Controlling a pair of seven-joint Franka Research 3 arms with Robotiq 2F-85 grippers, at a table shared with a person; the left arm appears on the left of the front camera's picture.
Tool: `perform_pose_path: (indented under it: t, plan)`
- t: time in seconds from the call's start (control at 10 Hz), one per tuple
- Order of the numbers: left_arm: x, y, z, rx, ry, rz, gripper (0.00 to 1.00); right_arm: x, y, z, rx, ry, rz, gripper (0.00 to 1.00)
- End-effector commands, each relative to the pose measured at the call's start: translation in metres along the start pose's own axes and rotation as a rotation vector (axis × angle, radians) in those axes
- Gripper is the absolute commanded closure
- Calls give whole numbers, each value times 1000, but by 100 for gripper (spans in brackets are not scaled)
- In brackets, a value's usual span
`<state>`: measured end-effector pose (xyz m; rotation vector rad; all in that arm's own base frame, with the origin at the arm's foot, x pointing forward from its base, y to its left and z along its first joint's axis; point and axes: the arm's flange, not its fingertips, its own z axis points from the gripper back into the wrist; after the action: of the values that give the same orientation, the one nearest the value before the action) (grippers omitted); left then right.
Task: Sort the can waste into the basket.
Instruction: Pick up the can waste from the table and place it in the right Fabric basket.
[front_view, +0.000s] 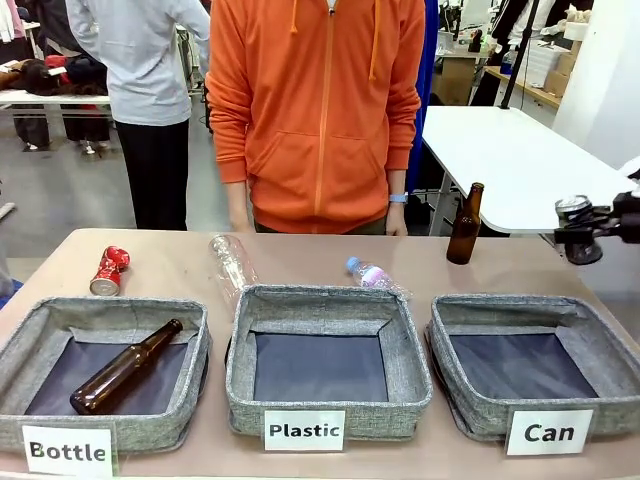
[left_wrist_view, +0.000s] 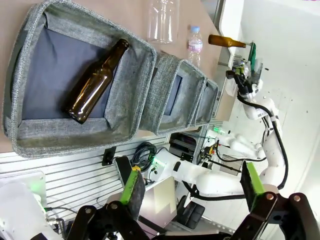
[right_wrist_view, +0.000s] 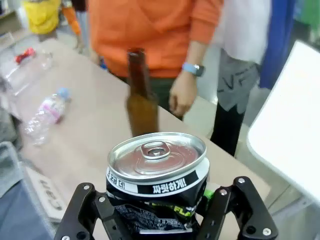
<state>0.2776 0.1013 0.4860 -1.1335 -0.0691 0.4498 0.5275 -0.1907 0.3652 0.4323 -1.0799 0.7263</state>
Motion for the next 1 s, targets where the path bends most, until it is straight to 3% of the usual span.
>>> perform_pose_path:
  t: [0.0,0.2,0.5,0.7,0.9]
  plan:
    - [0,2,0,-7,-3,-17,0,43,41,43,121,62,39,100]
    - [0,2,0,-7,-3,-17,0,68,81,60,361,203,93,100]
    - [0,2,0,-7,-3,-17,0,79,162,42,716,422,402,100]
    - [0,2,0,-7,-3,-17,0,78,191,21,851,524,481,100]
    - [0,2,0,-7,-3,-17,0,74,196,11,879,554,461,100]
